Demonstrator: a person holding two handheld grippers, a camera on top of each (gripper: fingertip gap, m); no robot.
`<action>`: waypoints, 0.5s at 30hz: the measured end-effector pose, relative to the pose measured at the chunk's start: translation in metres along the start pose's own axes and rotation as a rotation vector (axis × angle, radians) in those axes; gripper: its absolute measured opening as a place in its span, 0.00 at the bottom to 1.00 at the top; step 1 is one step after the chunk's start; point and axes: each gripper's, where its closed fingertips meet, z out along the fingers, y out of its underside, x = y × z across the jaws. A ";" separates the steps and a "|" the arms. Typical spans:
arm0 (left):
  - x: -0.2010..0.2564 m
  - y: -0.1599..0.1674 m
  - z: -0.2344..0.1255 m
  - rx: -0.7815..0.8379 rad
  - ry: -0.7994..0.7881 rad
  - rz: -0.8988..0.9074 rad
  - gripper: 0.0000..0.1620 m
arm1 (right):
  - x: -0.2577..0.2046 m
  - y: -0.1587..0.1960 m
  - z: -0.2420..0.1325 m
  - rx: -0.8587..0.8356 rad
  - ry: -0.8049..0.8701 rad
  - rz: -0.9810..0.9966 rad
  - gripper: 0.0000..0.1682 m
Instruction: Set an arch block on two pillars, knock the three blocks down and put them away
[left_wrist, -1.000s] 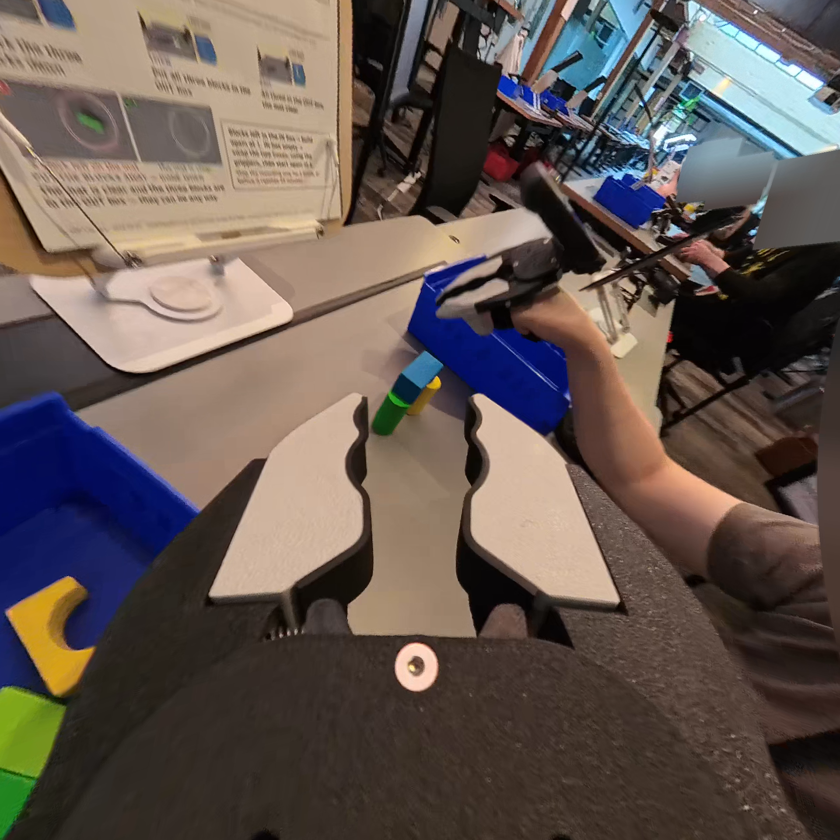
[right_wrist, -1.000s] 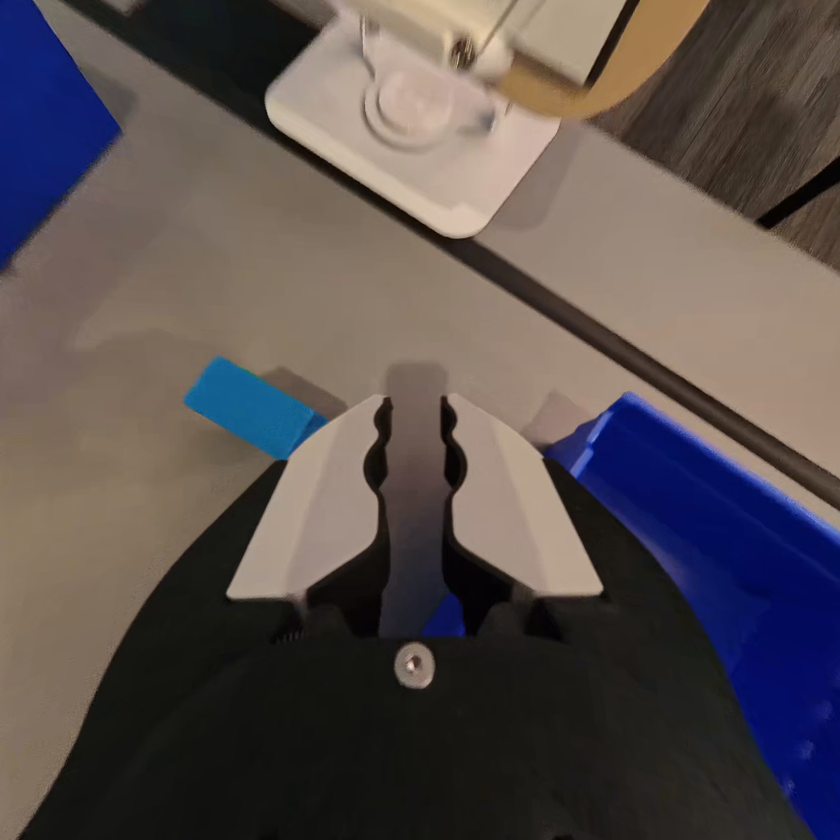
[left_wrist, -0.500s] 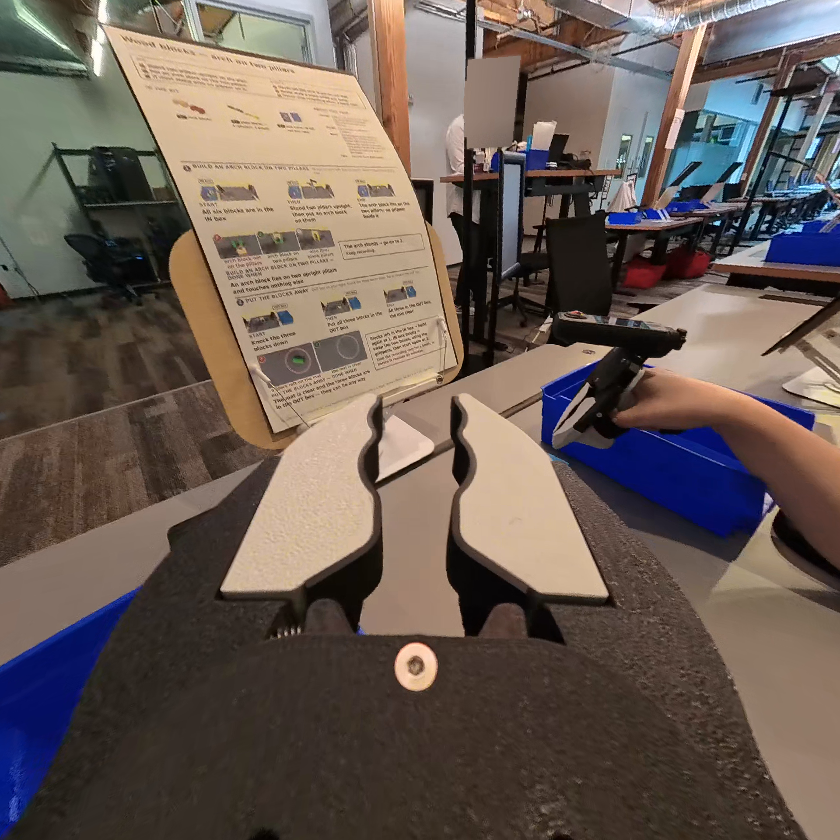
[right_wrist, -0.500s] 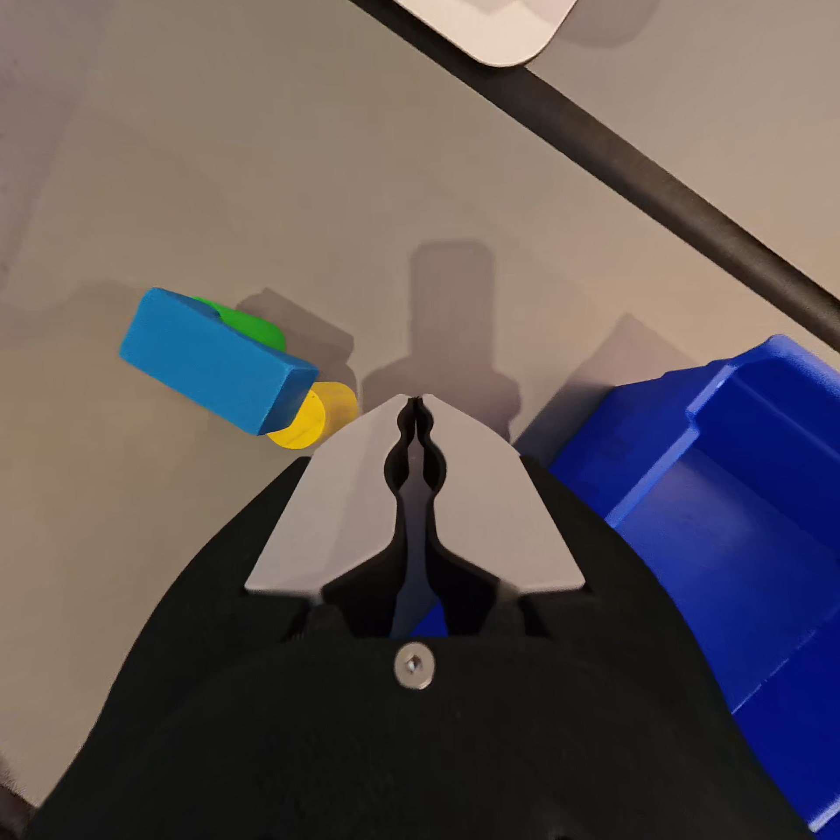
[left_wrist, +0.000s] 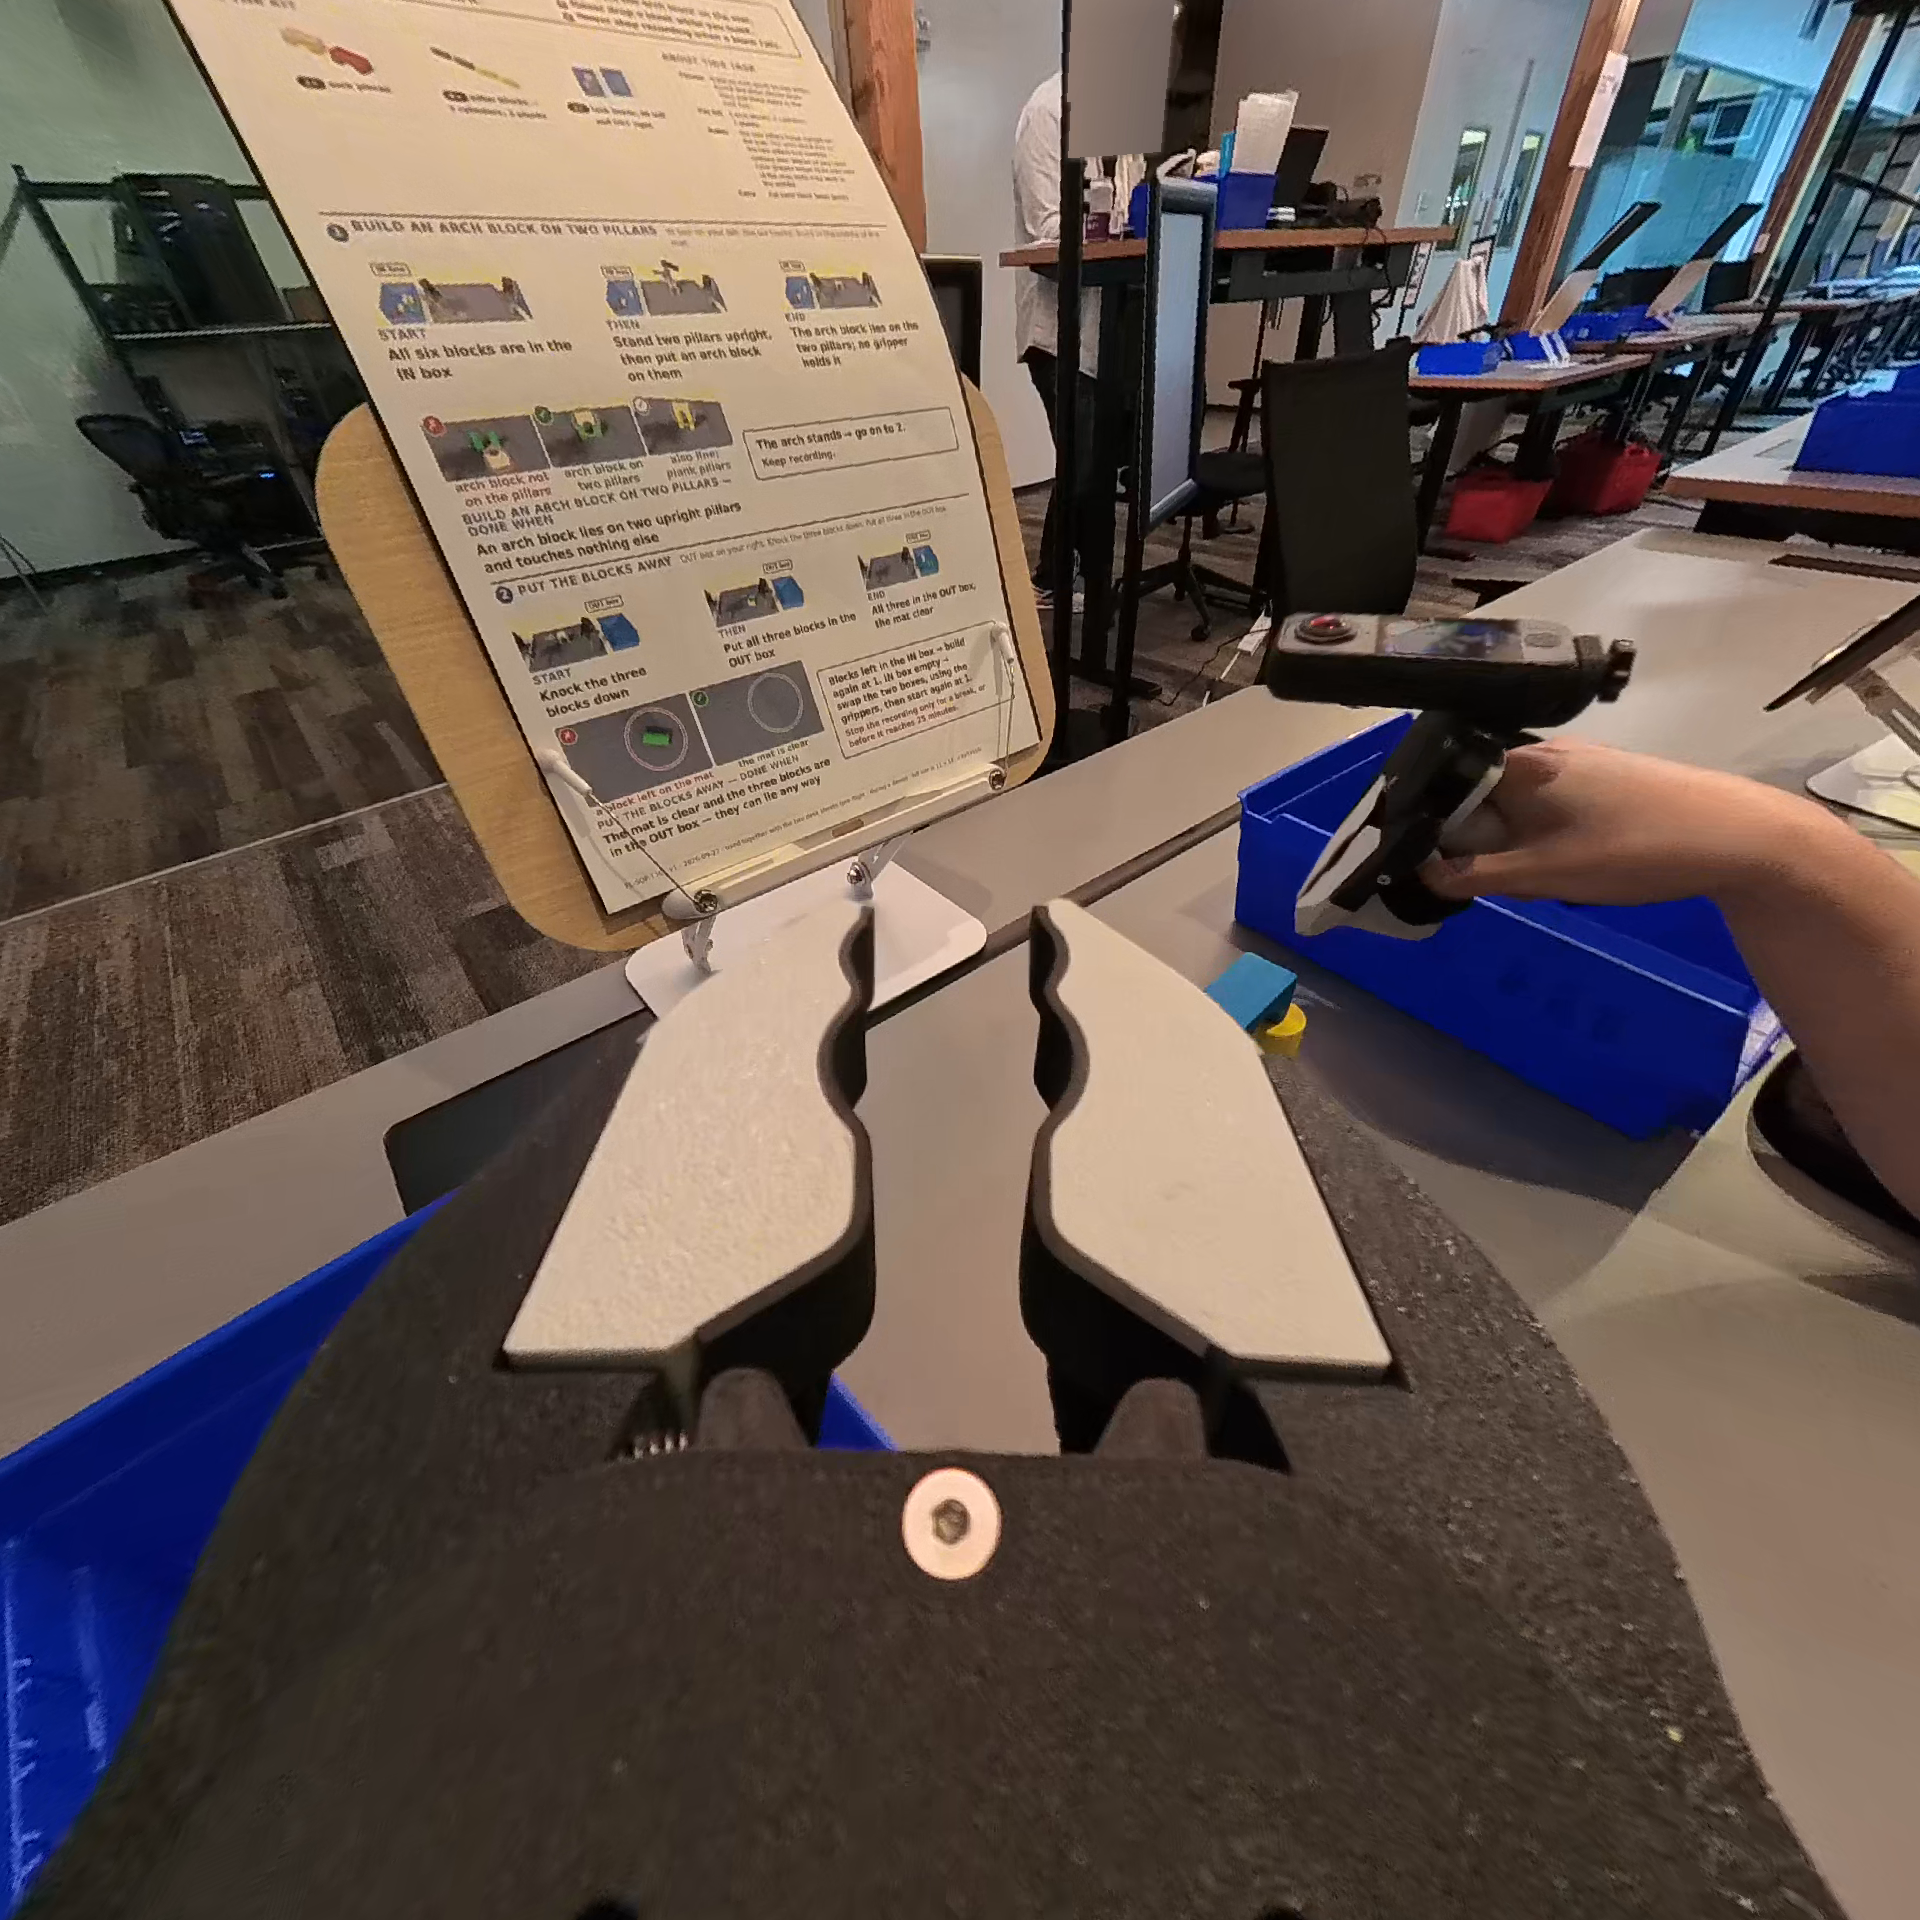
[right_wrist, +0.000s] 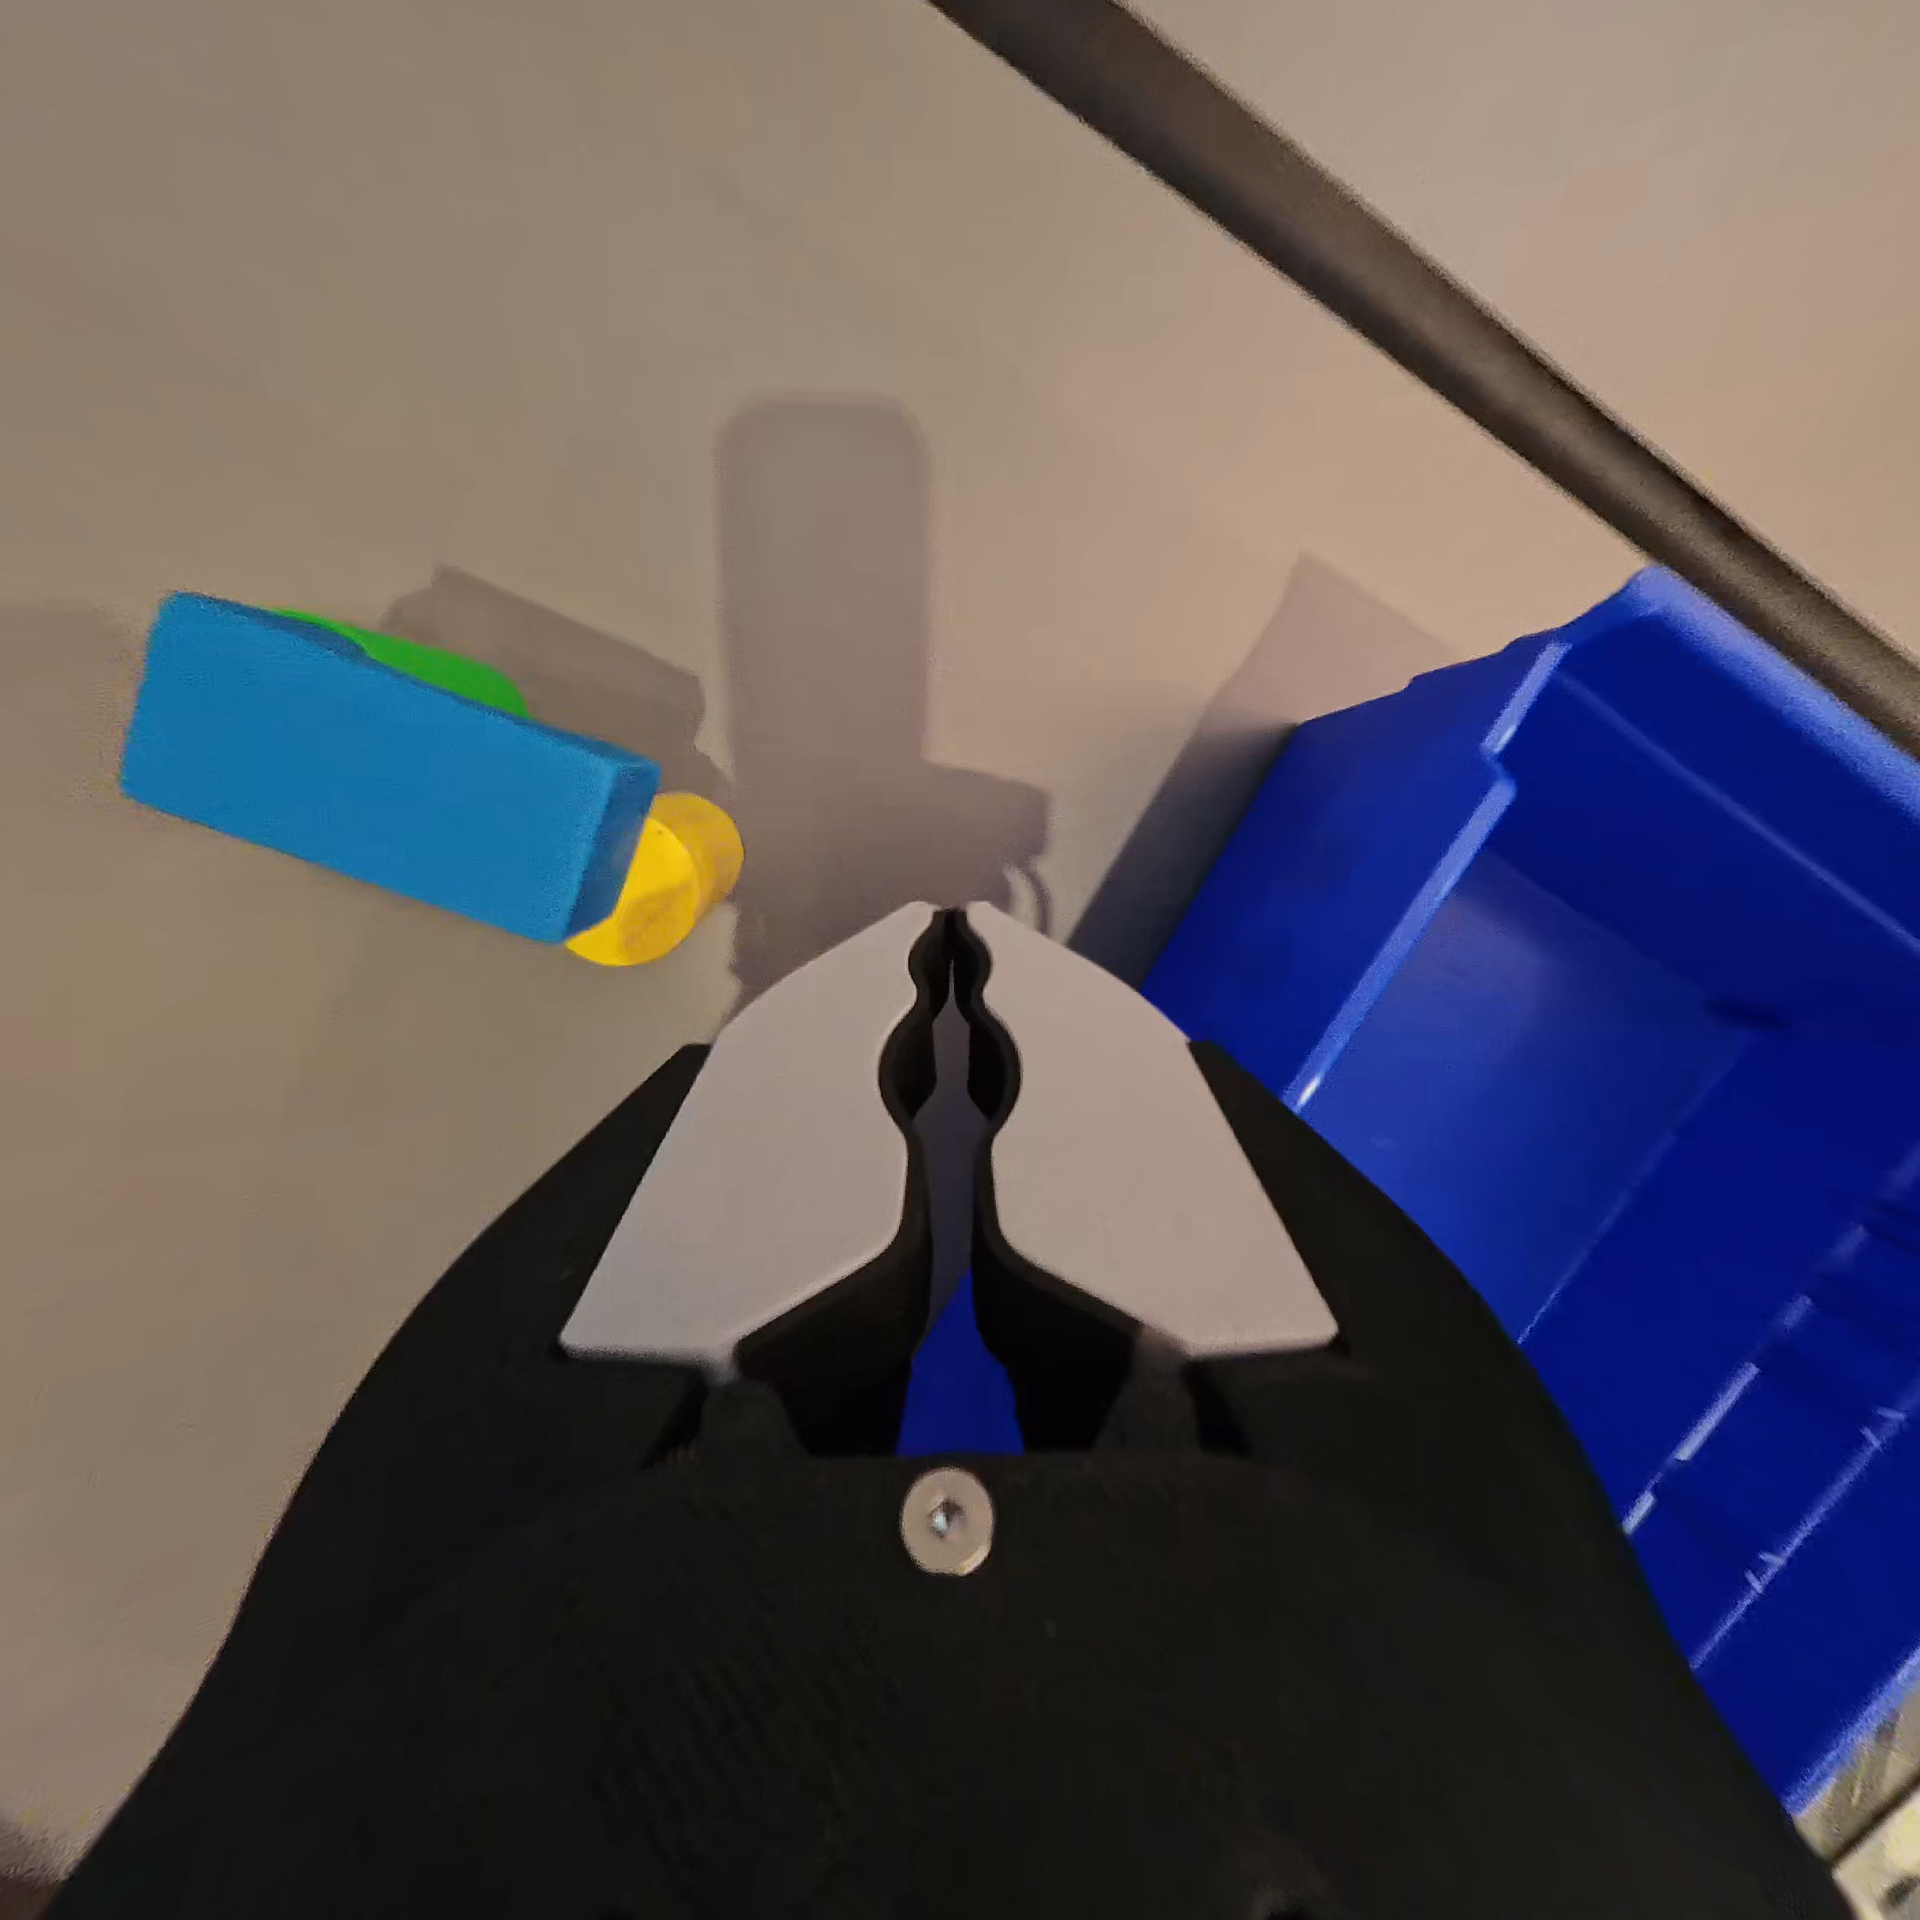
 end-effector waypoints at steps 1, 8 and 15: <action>0.000 0.000 -0.001 0.000 -0.001 0.001 0.17 | -0.002 -0.004 -0.002 0.019 0.015 0.002 0.01; 0.004 -0.004 -0.004 0.009 0.010 -0.001 0.17 | -0.004 0.008 0.025 -0.088 0.030 0.024 0.01; 0.006 -0.007 -0.005 0.023 0.005 -0.001 0.16 | -0.099 -0.016 0.029 0.018 -0.163 -0.183 0.00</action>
